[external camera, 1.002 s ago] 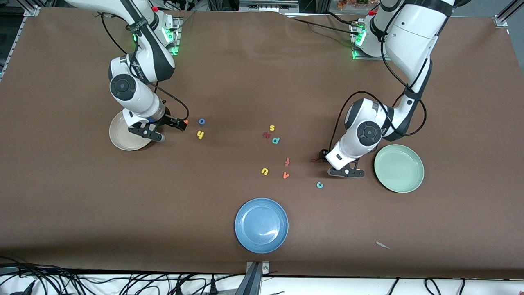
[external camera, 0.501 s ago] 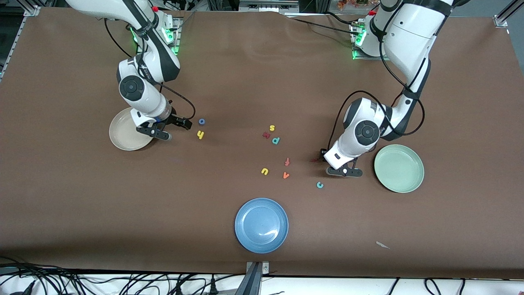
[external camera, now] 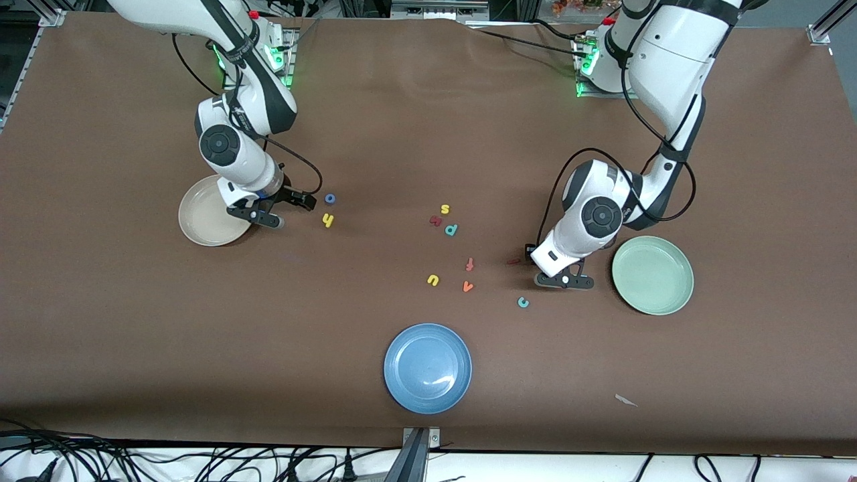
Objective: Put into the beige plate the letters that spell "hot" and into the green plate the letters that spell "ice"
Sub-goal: 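Grasp the orange e with the left gripper while the right gripper grasps the f, then drop the e on the green plate while the right gripper carries the f, then release the f on the beige plate while the left gripper reaches the magenta piece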
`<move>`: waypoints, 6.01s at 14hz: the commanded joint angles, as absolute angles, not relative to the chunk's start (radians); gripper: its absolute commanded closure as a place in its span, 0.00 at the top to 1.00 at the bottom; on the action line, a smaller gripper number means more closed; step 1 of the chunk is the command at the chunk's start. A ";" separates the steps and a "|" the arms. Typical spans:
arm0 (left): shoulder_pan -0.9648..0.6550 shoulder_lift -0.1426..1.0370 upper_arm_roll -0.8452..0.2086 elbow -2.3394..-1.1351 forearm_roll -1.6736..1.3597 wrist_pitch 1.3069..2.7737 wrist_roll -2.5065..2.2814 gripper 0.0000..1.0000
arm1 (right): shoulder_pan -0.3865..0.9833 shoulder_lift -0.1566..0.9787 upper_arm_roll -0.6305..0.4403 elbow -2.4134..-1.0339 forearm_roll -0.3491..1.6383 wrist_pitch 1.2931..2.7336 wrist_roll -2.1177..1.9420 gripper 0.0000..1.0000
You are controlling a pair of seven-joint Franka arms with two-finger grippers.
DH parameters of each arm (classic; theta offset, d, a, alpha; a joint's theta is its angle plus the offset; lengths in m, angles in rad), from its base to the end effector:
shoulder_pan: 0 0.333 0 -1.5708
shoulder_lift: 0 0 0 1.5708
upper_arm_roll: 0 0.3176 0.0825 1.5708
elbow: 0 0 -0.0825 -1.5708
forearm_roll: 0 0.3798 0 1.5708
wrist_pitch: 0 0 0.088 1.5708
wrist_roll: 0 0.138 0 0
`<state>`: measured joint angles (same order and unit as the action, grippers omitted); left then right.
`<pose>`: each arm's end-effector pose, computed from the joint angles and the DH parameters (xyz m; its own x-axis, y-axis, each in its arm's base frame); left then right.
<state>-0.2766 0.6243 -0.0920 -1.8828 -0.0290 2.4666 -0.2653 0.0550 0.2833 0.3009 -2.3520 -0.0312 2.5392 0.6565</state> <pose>0.5850 -0.2257 0.1456 0.9962 -0.0656 -0.0570 -0.0623 -0.9964 0.0580 0.4670 0.1806 0.1835 0.9552 -0.2765 -0.1058 -0.2785 -0.9604 -0.0035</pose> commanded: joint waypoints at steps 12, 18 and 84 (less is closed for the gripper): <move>-0.279 0.608 -0.087 -1.884 0.029 2.430 -0.270 0.26 | 0.067 0.370 0.298 -2.359 -0.063 2.631 0.663 0.74; -0.250 0.545 -0.081 -1.833 0.029 2.269 -0.261 0.23 | 0.067 0.374 0.298 -2.361 -0.063 2.635 0.663 0.63; -0.377 0.696 -0.121 -1.766 0.031 2.402 -0.770 0.72 | -0.034 0.362 0.397 -2.045 -0.077 2.140 0.497 0.90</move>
<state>-0.3601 0.6946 -0.1323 -1.7646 0.0009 2.3925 -0.7356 -0.0231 0.3684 0.3702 -2.0067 -0.0755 2.0974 0.4500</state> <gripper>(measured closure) 0.256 0.093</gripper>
